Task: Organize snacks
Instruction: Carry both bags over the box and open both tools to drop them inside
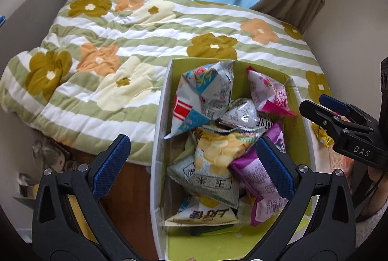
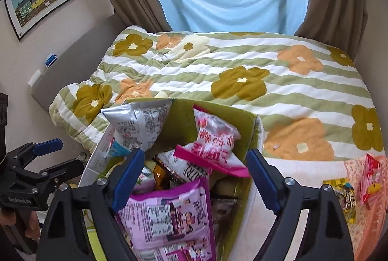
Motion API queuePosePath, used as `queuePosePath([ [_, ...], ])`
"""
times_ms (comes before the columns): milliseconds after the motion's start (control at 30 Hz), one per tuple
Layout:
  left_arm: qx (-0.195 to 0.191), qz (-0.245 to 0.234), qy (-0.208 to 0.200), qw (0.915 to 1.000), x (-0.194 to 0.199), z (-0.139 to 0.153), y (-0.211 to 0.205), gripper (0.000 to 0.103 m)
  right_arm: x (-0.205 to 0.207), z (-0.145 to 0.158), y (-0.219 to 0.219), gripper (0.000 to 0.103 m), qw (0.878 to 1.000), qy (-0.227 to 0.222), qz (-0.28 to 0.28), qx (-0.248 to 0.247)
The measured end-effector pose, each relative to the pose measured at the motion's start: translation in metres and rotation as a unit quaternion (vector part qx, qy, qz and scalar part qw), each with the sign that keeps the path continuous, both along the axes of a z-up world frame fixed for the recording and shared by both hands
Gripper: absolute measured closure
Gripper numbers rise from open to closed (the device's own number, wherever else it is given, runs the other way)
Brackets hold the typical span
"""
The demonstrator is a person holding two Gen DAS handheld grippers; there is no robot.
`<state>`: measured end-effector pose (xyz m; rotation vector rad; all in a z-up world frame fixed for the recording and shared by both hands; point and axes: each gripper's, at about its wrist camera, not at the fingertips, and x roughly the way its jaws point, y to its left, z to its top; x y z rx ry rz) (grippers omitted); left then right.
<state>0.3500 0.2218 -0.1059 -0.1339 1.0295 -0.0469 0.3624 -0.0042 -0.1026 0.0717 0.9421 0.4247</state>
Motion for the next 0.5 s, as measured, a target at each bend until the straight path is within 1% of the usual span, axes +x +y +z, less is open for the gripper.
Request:
queuePosePath([
  [100,-0.006,0.0,-0.002,1.0,-0.01,0.003,0.0,0.0,-0.012,0.005,-0.007,0.019,1.0,-0.003,-0.011,0.005],
  [267,-0.007,-0.007,-0.021,0.9997,-0.027,0.02,-0.003,0.0,-0.036,0.024,-0.016,0.019,0.999,-0.019,-0.028,0.005],
  [400,-0.014,-0.028,-0.037,0.9988,-0.035,0.032,-0.013,0.0,-0.057,0.036,-0.025,0.019,0.998,-0.029,-0.049,0.008],
  [500,-0.02,-0.051,-0.04,0.9977,-0.038,0.034,-0.026,0.0,-0.073,0.039,-0.032,0.019,0.997,-0.03,-0.069,0.008],
])
